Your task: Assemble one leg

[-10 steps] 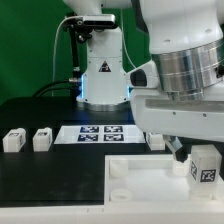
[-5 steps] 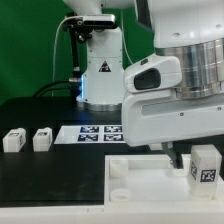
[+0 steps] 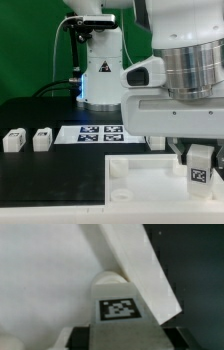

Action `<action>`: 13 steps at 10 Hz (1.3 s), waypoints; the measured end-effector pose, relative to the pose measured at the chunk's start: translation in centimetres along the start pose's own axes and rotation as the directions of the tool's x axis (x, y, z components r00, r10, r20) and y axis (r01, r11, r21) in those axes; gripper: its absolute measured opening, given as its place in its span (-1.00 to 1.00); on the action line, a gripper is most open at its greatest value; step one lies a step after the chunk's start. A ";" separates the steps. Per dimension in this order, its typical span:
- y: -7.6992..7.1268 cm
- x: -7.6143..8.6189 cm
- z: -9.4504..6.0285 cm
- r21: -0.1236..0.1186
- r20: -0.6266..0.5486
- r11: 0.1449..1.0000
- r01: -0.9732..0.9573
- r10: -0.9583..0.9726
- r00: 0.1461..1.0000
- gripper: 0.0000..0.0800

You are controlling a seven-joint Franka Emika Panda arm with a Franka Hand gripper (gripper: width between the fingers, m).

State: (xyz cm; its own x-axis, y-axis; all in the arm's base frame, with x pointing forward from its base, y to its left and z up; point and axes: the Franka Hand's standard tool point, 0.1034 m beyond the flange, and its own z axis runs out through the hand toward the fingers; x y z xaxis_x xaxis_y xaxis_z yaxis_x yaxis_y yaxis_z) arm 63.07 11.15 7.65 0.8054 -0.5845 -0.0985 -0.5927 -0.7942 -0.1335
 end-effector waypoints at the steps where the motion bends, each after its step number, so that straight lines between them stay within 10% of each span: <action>1: -0.2 -0.3 0.1 -0.005 -0.001 0.979 -0.202 0.202 0.979 -0.25; 4: -0.6 -0.6 0.4 0.025 0.022 0.723 -0.691 0.690 0.723 -0.25; 6: -0.4 -0.4 0.3 0.028 0.028 0.704 -0.710 0.709 0.705 -0.25; 10: -0.4 -1.0 0.4 -0.001 0.016 0.956 -0.293 0.293 0.956 0.53; 13: -0.3 -0.9 0.4 0.003 0.014 0.999 -0.044 0.044 0.999 0.62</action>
Offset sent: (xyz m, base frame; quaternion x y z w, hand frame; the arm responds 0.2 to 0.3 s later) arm 0.0096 0.0054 -0.0012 0.0534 0.0060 0.4653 0.8835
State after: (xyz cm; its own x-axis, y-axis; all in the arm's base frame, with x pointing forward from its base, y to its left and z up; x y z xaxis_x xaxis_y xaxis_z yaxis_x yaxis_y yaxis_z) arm 62.54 11.96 7.34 0.7787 -0.6162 -0.1182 -0.6274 -0.7674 -0.1322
